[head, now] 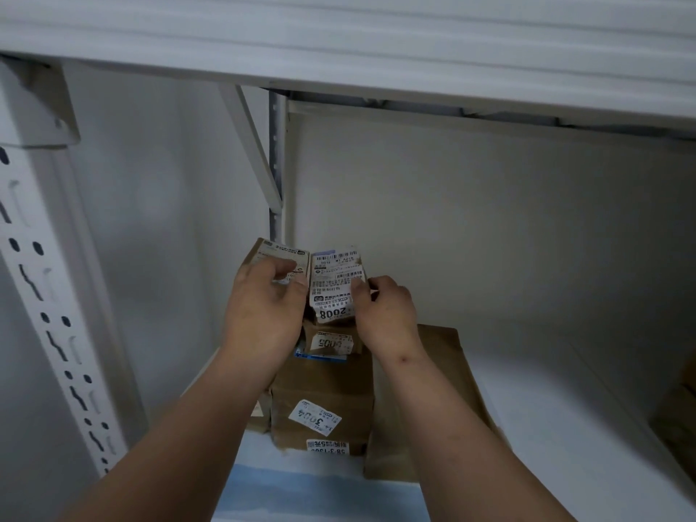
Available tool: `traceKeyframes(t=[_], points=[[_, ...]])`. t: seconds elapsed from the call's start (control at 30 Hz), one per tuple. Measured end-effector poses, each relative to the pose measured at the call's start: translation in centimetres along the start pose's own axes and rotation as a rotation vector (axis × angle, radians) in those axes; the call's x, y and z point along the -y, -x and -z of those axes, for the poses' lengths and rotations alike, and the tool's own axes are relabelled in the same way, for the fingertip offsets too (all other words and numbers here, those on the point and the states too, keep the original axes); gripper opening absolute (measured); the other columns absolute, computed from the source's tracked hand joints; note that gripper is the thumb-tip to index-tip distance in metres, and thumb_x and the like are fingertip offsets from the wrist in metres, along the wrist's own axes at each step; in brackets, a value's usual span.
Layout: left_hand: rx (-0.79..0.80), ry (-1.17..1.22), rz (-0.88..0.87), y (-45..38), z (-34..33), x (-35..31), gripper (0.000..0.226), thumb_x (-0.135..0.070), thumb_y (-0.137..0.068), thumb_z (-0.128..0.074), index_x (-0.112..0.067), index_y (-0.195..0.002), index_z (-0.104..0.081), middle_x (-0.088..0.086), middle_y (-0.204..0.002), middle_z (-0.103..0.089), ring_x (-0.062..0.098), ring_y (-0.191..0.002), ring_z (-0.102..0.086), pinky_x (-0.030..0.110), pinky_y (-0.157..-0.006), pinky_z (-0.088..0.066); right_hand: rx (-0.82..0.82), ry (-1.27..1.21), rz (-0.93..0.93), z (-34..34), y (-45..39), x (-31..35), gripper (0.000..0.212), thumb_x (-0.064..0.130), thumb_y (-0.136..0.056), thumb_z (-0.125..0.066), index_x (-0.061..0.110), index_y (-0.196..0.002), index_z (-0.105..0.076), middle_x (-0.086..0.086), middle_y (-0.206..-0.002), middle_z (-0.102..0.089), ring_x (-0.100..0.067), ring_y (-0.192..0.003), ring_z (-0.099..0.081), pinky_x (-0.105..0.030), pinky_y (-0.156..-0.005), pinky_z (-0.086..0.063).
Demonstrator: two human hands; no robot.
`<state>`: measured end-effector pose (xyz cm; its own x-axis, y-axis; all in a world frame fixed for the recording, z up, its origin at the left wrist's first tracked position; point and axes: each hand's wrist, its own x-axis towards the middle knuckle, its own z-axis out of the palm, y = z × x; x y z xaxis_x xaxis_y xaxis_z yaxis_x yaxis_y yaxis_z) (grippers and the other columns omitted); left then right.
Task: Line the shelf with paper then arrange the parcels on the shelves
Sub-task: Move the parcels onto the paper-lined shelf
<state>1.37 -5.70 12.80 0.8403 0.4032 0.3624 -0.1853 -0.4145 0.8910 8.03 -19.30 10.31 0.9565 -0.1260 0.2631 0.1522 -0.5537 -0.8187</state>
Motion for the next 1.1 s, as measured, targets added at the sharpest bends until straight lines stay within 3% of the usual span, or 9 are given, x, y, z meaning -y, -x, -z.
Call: traceKeyframes(t=[0.07,0.17,0.4,0.5,0.67,0.87,0.93,1.0,1.1], points=[[-0.007,-0.026,-0.019,-0.2,0.0,0.5,0.025,-0.031,-0.094,-0.058,-0.024,-0.117,-0.062,0.002,-0.119,-0.062,0.016,-0.1,-0.062,0.03,-0.08,-0.053,-0.016,0.089,0.045,-0.3,0.2,-0.1,0.042,0.051,-0.098,-0.042,0.016,-0.118,-0.057,-0.008,-0.112,-0.063,-0.024,-0.093,-0.064,-0.039,-0.077,-0.057],[0.005,-0.064,-0.042,-0.2,-0.2,1.0,0.024,-0.03,-0.094,-0.057,-0.022,-0.116,-0.063,-0.001,-0.119,-0.06,0.013,-0.103,-0.059,0.012,-0.069,-0.04,-0.031,0.203,0.073,-0.1,0.8,-0.2,0.044,0.055,-0.097,-0.038,0.02,-0.117,-0.055,-0.005,-0.11,-0.066,-0.026,-0.097,-0.064,-0.043,-0.083,-0.055],[0.055,-0.018,-0.111,0.4,-1.3,0.7,0.025,-0.04,-0.09,-0.056,-0.027,-0.111,-0.062,0.001,-0.114,-0.066,0.016,-0.101,-0.066,0.039,-0.086,-0.058,-0.05,0.129,0.015,1.3,1.9,-1.1,0.045,0.053,-0.098,-0.039,0.026,-0.131,-0.052,0.001,-0.124,-0.062,-0.021,-0.114,-0.057,-0.044,-0.101,-0.041],[0.096,-0.048,-0.148,1.0,-3.4,-0.5,0.015,-0.034,-0.091,-0.058,-0.032,-0.106,-0.06,-0.001,-0.118,-0.063,0.014,-0.106,-0.061,0.032,-0.091,-0.051,-0.075,-0.036,0.019,2.7,2.6,-1.9,0.044,0.051,-0.095,-0.043,0.025,-0.129,-0.055,0.001,-0.123,-0.062,-0.018,-0.112,-0.059,-0.048,-0.102,-0.044],[0.205,-0.054,-0.206,3.5,-8.6,-3.1,0.022,-0.022,-0.092,-0.059,-0.023,-0.113,-0.064,-0.001,-0.115,-0.061,0.011,-0.096,-0.055,0.024,-0.082,-0.037,-0.116,-0.11,-0.015,8.3,4.0,-5.0,0.037,0.038,-0.098,-0.051,0.021,-0.131,-0.055,0.0,-0.122,-0.062,-0.014,-0.106,-0.06,-0.034,-0.095,-0.05],[0.457,-0.009,-0.164,9.3,-16.5,-6.8,0.03,-0.024,-0.094,-0.057,-0.027,-0.124,-0.056,-0.006,-0.118,-0.055,0.009,-0.094,-0.051,0.017,-0.068,-0.034,-0.28,-0.039,-0.041,17.9,6.1,-10.1,0.031,0.027,-0.097,-0.055,0.02,-0.126,-0.058,-0.002,-0.118,-0.062,-0.014,-0.104,-0.059,-0.032,-0.095,-0.049],[0.55,0.05,-0.094,11.5,-19.5,-8.3,0.032,-0.025,-0.095,-0.057,-0.028,-0.127,-0.054,-0.006,-0.12,-0.055,0.009,-0.099,-0.053,0.019,-0.074,-0.041,-0.35,-0.001,-0.027,21.4,6.9,-11.9,0.03,0.024,-0.095,-0.056,0.02,-0.124,-0.06,0.0,-0.117,-0.062,-0.014,-0.105,-0.058,-0.037,-0.097,-0.048],[0.649,0.126,-0.016,13.8,-22.7,-9.8,0.035,-0.026,-0.094,-0.059,-0.027,-0.128,-0.053,-0.003,-0.12,-0.057,0.012,-0.103,-0.056,0.033,-0.09,-0.05,-0.457,0.098,0.016,25.2,8.0,-13.6,0.028,0.022,-0.093,-0.057,0.019,-0.12,-0.064,0.0,-0.115,-0.062,-0.018,-0.109,-0.056,-0.043,-0.098,-0.046],[0.795,0.192,0.073,17.5,-27.1,-12.3,0.035,-0.032,-0.094,-0.058,-0.03,-0.128,-0.049,-0.012,-0.111,-0.057,0.012,-0.105,-0.058,0.046,-0.099,-0.049,-0.712,0.286,0.125,31.1,9.4,-15.5,0.027,0.022,-0.085,-0.058,0.017,-0.11,-0.068,-0.005,-0.114,-0.06,-0.027,-0.111,-0.05,-0.046,-0.093,-0.042]])
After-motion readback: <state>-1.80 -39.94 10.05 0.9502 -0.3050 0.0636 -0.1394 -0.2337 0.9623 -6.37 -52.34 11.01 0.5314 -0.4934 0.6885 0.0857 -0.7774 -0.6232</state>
